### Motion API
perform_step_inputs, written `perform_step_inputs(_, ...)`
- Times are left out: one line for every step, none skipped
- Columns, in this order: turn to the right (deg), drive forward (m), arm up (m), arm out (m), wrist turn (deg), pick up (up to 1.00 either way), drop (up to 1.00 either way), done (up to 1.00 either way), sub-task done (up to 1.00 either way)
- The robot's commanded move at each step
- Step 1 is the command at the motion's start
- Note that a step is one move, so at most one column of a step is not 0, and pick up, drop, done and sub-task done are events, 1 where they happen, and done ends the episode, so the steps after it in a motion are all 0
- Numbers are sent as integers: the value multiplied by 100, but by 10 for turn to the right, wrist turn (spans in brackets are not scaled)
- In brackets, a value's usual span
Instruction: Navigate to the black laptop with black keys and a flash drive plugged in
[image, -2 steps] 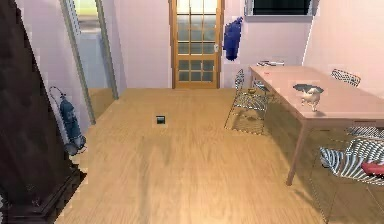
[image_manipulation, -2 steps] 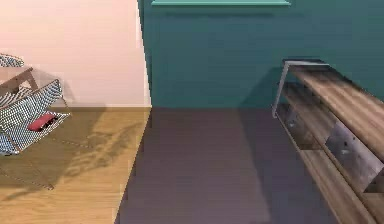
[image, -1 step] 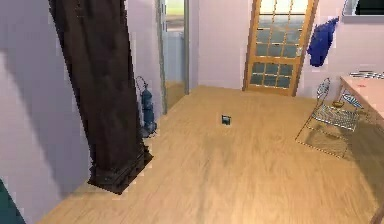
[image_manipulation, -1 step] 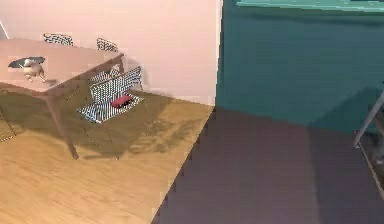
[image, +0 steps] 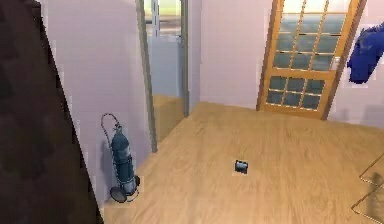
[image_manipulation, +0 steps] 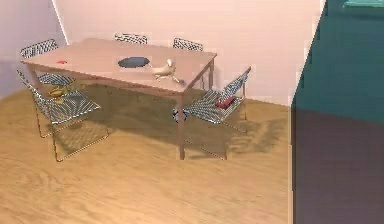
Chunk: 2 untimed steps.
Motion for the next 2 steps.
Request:
perform_step_inputs(0, 100, 0, 0, 0, 0, 0, 0, 0)
perform_step_inputs(0, 100, 0, 0, 0, 0, 0, 0, 0)
